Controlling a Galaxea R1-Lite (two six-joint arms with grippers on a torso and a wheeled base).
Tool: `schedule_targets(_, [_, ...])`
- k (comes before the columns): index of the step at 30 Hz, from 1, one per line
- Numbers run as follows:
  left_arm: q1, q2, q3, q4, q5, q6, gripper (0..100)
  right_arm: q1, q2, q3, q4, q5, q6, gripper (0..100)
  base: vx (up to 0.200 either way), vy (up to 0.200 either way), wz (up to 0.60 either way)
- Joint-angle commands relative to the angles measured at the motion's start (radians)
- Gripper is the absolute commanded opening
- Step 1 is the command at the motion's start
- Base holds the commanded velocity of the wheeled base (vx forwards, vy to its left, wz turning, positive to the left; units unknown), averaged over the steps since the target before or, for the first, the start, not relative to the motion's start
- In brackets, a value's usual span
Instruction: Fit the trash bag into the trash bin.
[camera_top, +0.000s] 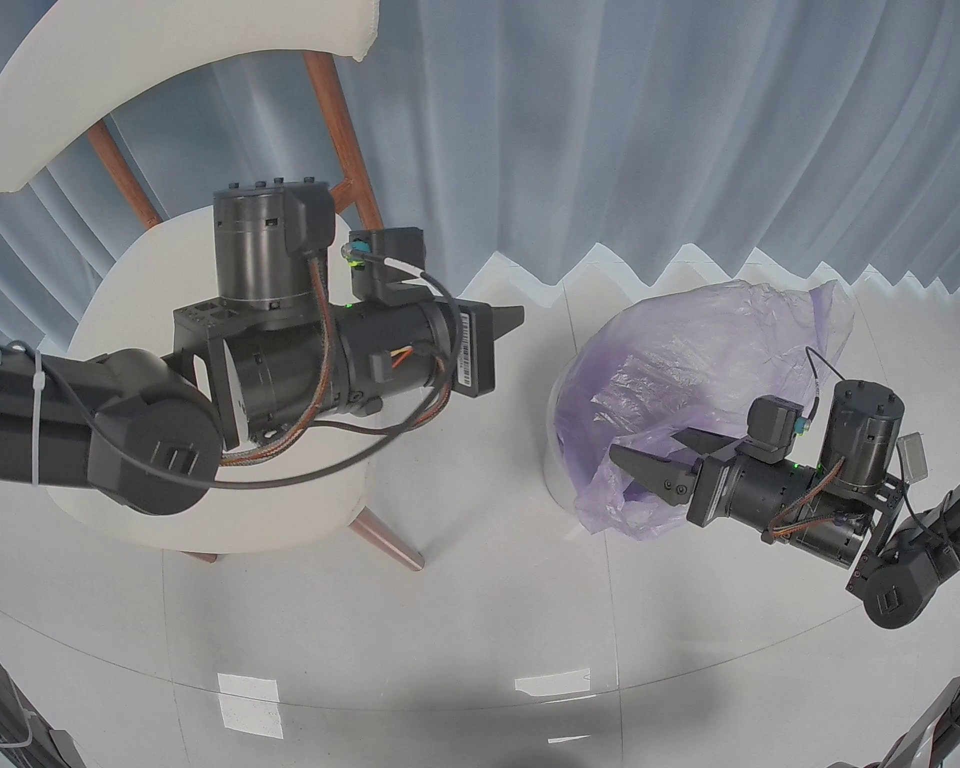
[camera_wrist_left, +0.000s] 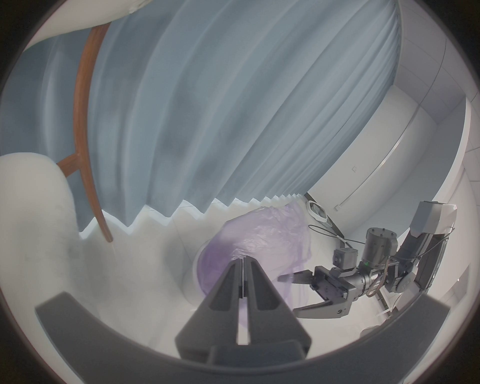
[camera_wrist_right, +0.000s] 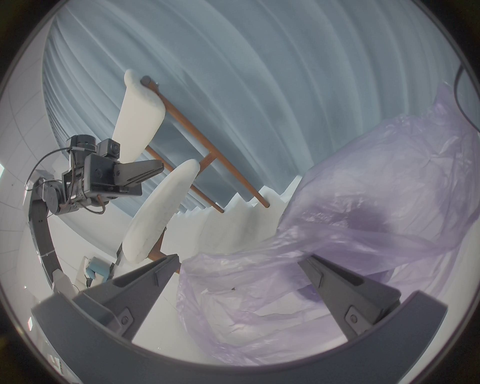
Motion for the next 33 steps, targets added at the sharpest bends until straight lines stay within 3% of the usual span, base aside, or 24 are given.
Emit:
schedule_targets(1, [-0.020,0.004,-0.013,0.003,-0.001,-0.006,0,-0.014,-0.014,-0.004,-0.004,0.000,0.007,100,0.000,-0.200,0.00])
schedule_targets(10, [-0.023,-0.010,-0.014,0.000,-0.005,-0.005,0,-0.121,-0.099,-0.108,0.008,0.000,0.013,100,0.000,-0.200,0.00])
schedule_targets(12, [-0.023,-0.022,-0.013,0.001,-0.005,-0.005,0,-0.152,-0.141,-0.139,0.036,0.000,0.053,100,0.000,-0.200,0.00])
schedule_targets(14, [-0.026,-0.033,-0.013,0.001,-0.007,-0.005,0,-0.174,-0.207,-0.182,0.099,0.000,0.151,100,0.000,-0.200,0.00])
schedule_targets(16, [-0.031,-0.047,-0.010,0.001,-0.007,-0.005,0,-0.184,-0.307,-0.263,0.243,0.000,0.298,100,0.000,-0.200,0.00])
schedule_targets(19, [-0.032,-0.054,-0.013,0.003,-0.005,0.005,0,-0.189,-0.433,-0.341,0.528,0.009,0.415,100,0.000,-0.200,0.00])
schedule_targets(22, [-0.031,-0.043,-0.027,0.003,0.010,0.071,0,-0.198,-0.526,-0.366,0.826,0.012,0.386,100,0.000,-0.067,0.00])
schedule_targets(24, [-0.029,-0.037,-0.031,0.005,0.032,0.110,0,-0.200,-0.556,-0.361,0.909,0.014,0.355,100,0.000,0.000,0.00])
schedule_targets(25, [-0.029,-0.022,-0.033,0.008,0.078,0.170,0,-0.200,-0.583,-0.346,0.981,0.014,0.318,100,0.000,0.000,0.00])
schedule_targets(33, [-0.031,0.016,-0.034,0.101,0.085,0.288,0,-0.195,-0.597,-0.277,0.972,0.015,0.290,100,0.000,0.000,0.00])
